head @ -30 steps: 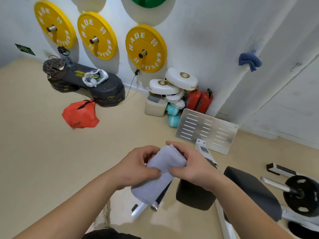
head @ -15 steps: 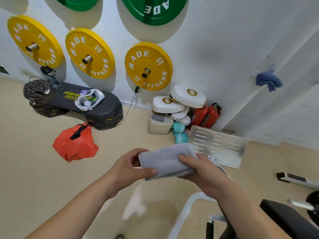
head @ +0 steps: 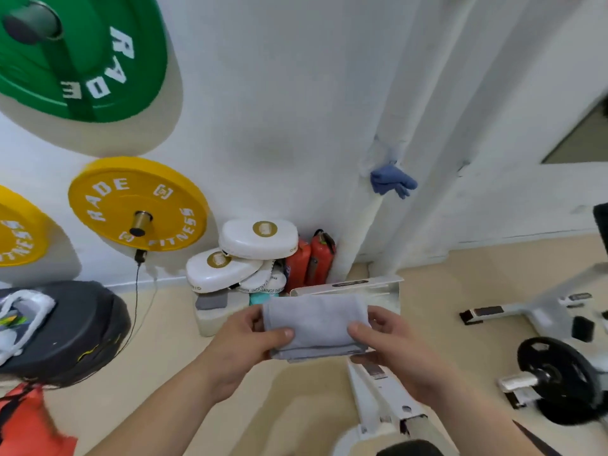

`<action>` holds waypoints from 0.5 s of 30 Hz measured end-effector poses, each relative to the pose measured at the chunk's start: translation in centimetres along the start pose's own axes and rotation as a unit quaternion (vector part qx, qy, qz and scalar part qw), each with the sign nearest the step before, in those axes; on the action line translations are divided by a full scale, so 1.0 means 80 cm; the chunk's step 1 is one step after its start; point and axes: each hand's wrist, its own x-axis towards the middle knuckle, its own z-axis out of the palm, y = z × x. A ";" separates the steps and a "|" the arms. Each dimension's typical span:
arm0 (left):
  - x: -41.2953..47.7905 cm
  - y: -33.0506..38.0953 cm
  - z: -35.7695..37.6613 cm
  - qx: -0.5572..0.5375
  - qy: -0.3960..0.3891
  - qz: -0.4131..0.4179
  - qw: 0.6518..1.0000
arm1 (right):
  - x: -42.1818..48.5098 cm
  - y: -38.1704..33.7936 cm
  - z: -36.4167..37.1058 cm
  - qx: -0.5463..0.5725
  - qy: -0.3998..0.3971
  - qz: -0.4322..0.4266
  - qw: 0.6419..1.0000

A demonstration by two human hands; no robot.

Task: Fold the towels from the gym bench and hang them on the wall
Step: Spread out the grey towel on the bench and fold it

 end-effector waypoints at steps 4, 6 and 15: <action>0.087 0.078 0.032 0.045 -0.042 0.003 0.998 | 0.061 -0.051 -0.058 -0.034 0.070 -0.011 0.997; 0.136 0.119 0.052 0.069 -0.067 0.016 0.995 | 0.095 -0.077 -0.088 -0.043 0.109 -0.016 0.993; 0.343 0.279 0.143 0.182 -0.143 0.084 0.969 | 0.205 -0.188 -0.215 0.033 0.195 0.000 0.980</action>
